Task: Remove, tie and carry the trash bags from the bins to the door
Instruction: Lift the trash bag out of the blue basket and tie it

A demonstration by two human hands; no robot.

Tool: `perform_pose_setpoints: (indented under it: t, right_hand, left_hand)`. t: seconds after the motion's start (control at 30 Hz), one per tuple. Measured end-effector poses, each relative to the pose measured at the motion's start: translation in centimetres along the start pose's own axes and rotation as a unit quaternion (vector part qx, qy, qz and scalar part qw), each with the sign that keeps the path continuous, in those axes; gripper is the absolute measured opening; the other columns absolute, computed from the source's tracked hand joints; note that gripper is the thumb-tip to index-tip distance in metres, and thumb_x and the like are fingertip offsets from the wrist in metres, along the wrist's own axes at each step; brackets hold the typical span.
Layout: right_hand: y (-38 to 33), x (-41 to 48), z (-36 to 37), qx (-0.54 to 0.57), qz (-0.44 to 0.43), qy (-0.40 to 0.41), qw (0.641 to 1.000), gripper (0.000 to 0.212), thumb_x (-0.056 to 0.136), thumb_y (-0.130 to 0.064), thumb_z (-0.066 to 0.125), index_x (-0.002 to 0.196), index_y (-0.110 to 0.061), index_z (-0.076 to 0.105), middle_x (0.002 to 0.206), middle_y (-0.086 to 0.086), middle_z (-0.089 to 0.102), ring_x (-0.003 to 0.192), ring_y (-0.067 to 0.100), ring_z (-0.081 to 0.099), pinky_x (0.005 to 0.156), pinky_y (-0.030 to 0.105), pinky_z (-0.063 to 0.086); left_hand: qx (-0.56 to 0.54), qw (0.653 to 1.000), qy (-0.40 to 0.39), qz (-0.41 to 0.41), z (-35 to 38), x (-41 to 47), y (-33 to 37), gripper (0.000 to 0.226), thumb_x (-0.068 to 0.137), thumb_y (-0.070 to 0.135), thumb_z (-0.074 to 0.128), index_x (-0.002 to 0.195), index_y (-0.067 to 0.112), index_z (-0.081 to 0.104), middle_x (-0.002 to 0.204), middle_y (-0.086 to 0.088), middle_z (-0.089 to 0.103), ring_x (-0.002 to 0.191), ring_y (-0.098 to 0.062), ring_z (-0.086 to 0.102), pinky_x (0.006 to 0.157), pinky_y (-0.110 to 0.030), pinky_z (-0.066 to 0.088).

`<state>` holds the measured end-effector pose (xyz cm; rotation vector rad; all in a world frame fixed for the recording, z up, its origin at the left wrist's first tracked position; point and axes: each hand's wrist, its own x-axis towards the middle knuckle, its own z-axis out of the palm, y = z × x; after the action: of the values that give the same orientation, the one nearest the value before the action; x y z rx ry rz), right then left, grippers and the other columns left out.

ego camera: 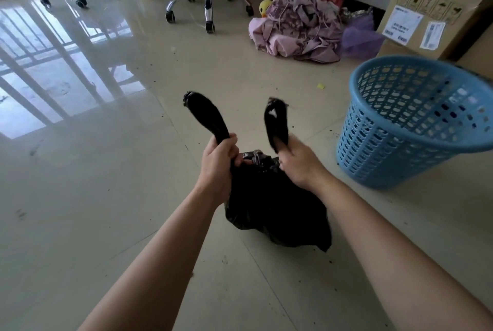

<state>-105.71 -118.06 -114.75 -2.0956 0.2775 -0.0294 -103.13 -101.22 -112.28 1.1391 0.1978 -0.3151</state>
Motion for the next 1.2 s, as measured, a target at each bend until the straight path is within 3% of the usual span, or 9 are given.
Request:
perform_pose_setpoints:
  t: [0.1, 0.23, 0.33, 0.43, 0.53, 0.77, 0.9, 1.03, 1.2]
  right_hand:
    - [1.0, -0.4, 0.2, -0.04, 0.035, -0.063, 0.997, 0.058, 0.093, -0.072, 0.031, 0.1, -0.019, 0.055, 0.08, -0.001, 0.062, 0.078, 0.019, 0.061, 0.071, 0.034, 0.044]
    - [0.7, -1.0, 0.5, -0.093, 0.015, -0.101, 0.99, 0.055, 0.094, -0.07, 0.034, 0.109, -0.024, 0.06, 0.102, 0.001, 0.068, 0.095, 0.019, 0.063, 0.086, 0.037, 0.049]
    - [0.3, -1.7, 1.0, -0.101, -0.013, -0.137, 0.985, 0.041, 0.098, -0.055, 0.04, 0.106, -0.021, 0.061, 0.1, 0.001, 0.069, 0.095, 0.018, 0.064, 0.086, 0.036, 0.051]
    - [0.2, -2.3, 1.5, -0.077, -0.025, -0.142, 0.986, 0.039, 0.1, -0.051, 0.041, 0.101, -0.018, 0.061, 0.093, 0.0, 0.069, 0.087, 0.015, 0.064, 0.079, 0.035, 0.05]
    - [0.7, -2.2, 0.9, -0.026, -0.027, -0.114, 0.993, 0.034, 0.096, -0.056, 0.049, 0.099, -0.025, 0.063, 0.081, -0.009, 0.068, 0.071, 0.002, 0.062, 0.063, 0.022, 0.046]
    - [3.8, -1.4, 0.9, -0.095, -0.093, -0.054, 0.99, 0.025, 0.093, -0.042, 0.063, 0.101, -0.022, 0.075, 0.097, -0.005, 0.067, 0.092, 0.01, 0.063, 0.083, 0.026, 0.05]
    - [4.7, -2.0, 0.5, -0.024, -0.041, 0.012, 0.999, 0.026, 0.096, -0.042, 0.058, 0.091, -0.023, 0.073, 0.075, 0.0, 0.071, 0.073, 0.017, 0.067, 0.065, 0.027, 0.05]
    - [3.9, -1.8, 0.9, -0.043, -0.094, 0.005, 0.995, 0.029, 0.099, -0.04, 0.055, 0.092, -0.017, 0.072, 0.073, 0.005, 0.068, 0.071, 0.021, 0.064, 0.065, 0.039, 0.052]
    - [2.7, -1.2, 1.0, -0.075, -0.139, -0.064, 0.985, 0.022, 0.098, -0.032, 0.059, 0.102, -0.018, 0.076, 0.09, -0.002, 0.075, 0.084, 0.013, 0.069, 0.076, 0.036, 0.055]
  left_hand:
    - [-0.039, 0.997, -0.03, -0.056, -1.2, 0.2, -0.4, 0.026, 0.091, -0.005, 0.047, 0.116, 0.002, 0.048, 0.061, -0.004, 0.034, 0.053, -0.019, 0.042, 0.074, -0.043, 0.05]
    - [0.054, 0.987, -0.132, -0.075, -2.4, 0.2, -0.7, 0.054, 0.084, 0.007, 0.075, 0.131, 0.006, 0.048, 0.06, -0.002, 0.044, 0.065, -0.021, 0.056, 0.071, -0.033, 0.052]
    - [0.174, 0.977, -0.116, -0.048, -1.6, -0.3, -0.2, 0.019, 0.09, 0.017, 0.071, 0.101, 0.008, 0.059, 0.05, 0.006, 0.048, 0.047, -0.013, 0.052, 0.05, -0.023, 0.047]
    - [0.146, 0.986, -0.056, -0.061, -1.5, 0.6, -0.2, 0.024, 0.096, 0.031, 0.063, 0.084, 0.013, 0.053, 0.049, 0.002, 0.035, 0.047, -0.017, 0.037, 0.05, -0.028, 0.041]
    - [-0.005, 0.997, -0.008, -0.07, -1.8, 1.4, -1.0, 0.026, 0.1, 0.031, 0.056, 0.081, 0.015, 0.048, 0.053, 0.003, 0.028, 0.044, -0.012, 0.031, 0.059, -0.031, 0.042]
    - [-0.081, 0.991, 0.022, -0.104, -2.7, 1.5, -1.9, 0.019, 0.1, 0.021, 0.058, 0.085, 0.015, 0.049, 0.053, 0.005, 0.026, 0.042, -0.009, 0.026, 0.046, -0.025, 0.041]
    - [-0.044, 0.987, -0.057, -0.147, -4.3, 2.0, -1.1, 0.038, 0.086, -0.002, 0.069, 0.112, 0.01, 0.043, 0.059, 0.004, 0.036, 0.052, -0.009, 0.031, 0.053, -0.023, 0.039]
    - [0.071, 0.969, -0.143, -0.186, -5.3, 2.2, -0.5, 0.046, 0.088, -0.01, 0.059, 0.13, 0.007, 0.048, 0.066, -0.002, 0.043, 0.061, -0.014, 0.041, 0.056, -0.024, 0.045]
    - [0.195, 0.93, -0.268, -0.161, -5.3, 1.0, 0.2, 0.005, 0.09, 0.012, 0.068, 0.092, 0.013, 0.072, 0.068, 0.003, 0.054, 0.054, -0.008, 0.046, 0.052, -0.018, 0.042]
